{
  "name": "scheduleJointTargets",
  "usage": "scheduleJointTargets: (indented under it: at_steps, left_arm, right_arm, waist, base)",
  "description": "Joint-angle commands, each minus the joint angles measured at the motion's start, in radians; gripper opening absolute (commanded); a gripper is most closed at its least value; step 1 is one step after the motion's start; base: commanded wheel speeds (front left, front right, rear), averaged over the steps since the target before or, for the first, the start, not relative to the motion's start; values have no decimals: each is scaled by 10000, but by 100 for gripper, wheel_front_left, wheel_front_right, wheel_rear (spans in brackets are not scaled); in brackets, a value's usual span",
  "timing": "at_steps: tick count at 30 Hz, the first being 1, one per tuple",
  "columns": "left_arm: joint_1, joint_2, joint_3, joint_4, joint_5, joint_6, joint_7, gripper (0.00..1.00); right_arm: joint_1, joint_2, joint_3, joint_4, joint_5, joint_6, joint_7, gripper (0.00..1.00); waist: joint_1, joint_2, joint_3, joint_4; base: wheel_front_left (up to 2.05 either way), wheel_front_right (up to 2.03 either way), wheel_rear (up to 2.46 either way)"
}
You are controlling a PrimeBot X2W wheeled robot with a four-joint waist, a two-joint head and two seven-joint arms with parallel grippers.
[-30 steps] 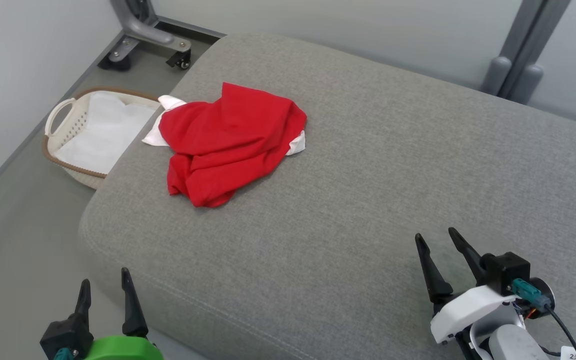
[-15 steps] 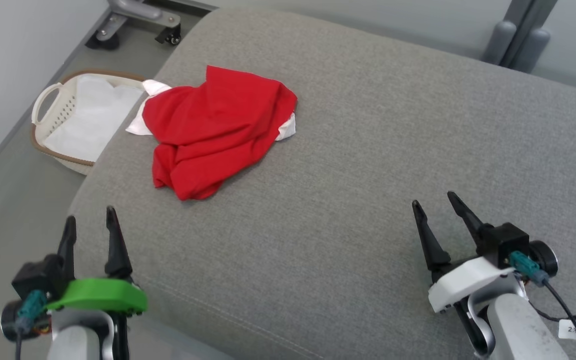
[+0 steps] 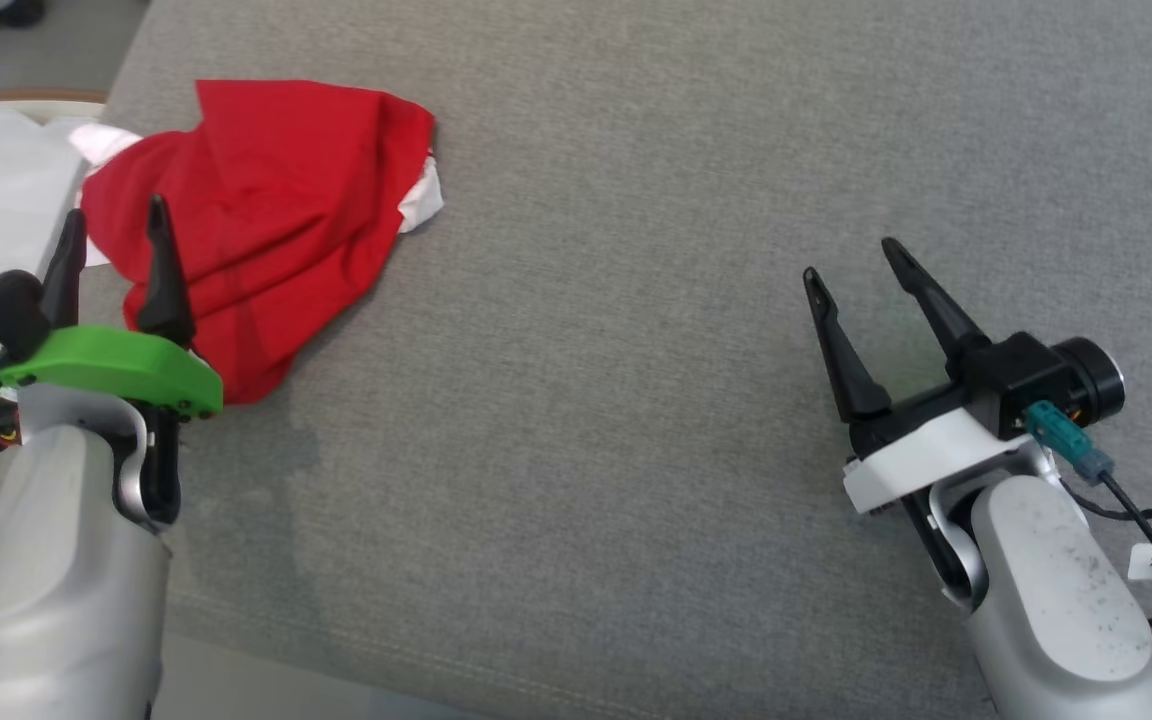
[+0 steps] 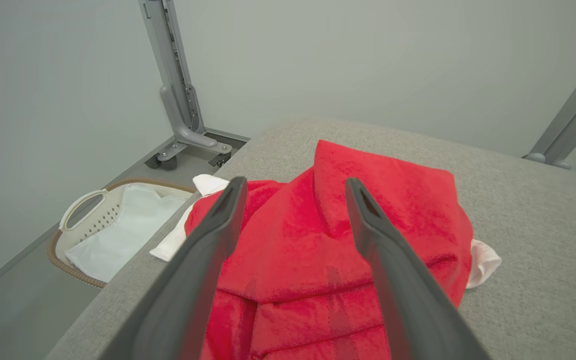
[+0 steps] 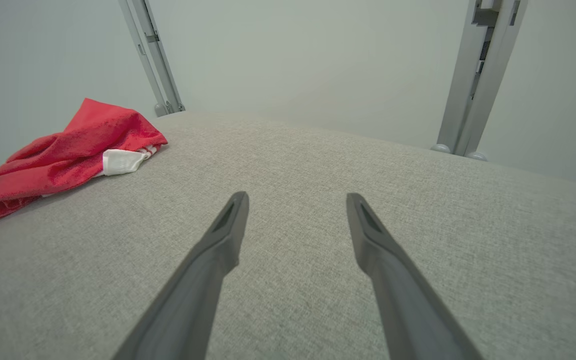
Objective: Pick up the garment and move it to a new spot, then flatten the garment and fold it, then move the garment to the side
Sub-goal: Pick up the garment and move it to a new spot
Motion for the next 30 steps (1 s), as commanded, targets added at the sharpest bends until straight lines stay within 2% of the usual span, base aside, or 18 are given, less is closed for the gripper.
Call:
scheduleJointTargets:
  at_steps: [1, 4, 8, 13, 14, 15, 18, 23, 27, 30]
  left_arm:
    - [-450, 212, -182, 356, -194, -15, 1, 100]
    - [-1217, 635, -522, 1374, -824, -15, 198, 100]
    - [-1795, 879, -901, 2481, -1570, -14, 715, 100]
    - [-1902, 729, -1137, 3582, -2498, -18, 1642, 100]
    - [-1842, 649, -1269, 3726, -2572, -21, 1765, 46]
    - [-1788, 607, -1374, 3807, -2657, -24, 1788, 0]
    - [-1607, 572, -1684, 3855, -2858, -43, 1529, 0]
    - [-1809, 770, -2002, 3314, -2664, -42, 257, 0]
    - [-1813, 940, -2111, 2482, -2432, -16, -13, 0]
    - [-1666, 888, -1860, 1314, -2025, -16, -13, 0]
  right_arm:
    - [-230, -80, -33, -118, 5, -18, -3, 100]
    - [-475, -81, 32, -269, 65, -17, -3, 100]
    - [-683, -45, 77, -443, 113, -18, -1, 100]
    - [-628, 16, -38, -530, 172, -17, -3, 100]
    - [-595, 22, -73, -514, 181, -17, -3, 100]
    - [-570, 24, -100, -498, 185, -17, -3, 100]
    - [-469, 21, -201, -404, 205, -18, -3, 100]
    - [-250, 123, -428, -300, 298, -17, -3, 100]
    - [51, 225, -573, -182, 436, -18, -3, 100]
    - [264, 273, -616, -94, 525, -18, -2, 100]
  waist:
    - [0, 0, 1057, -1039]
    - [0, 0, 1406, -1331]
    - [0, 0, 1700, -1637]
    - [0, 0, 1755, -1816]
    - [0, 0, 1727, -1831]
    - [0, 0, 1697, -1842]
    - [0, 0, 1486, -1861]
    - [0, 0, 918, -1876]
    - [0, 0, 297, -2092]
    - [0, 0, -83, -2391]
  base:
    - [0, 0, 0]
    - [0, 0, 0]
    - [0, 0, 0]
    - [0, 0, 0]
    - [0, 0, 0]
    - [0, 0, 0]
    - [0, 0, 0]
    - [0, 0, 0]
    - [0, 0, 0]
    - [0, 0, 0]
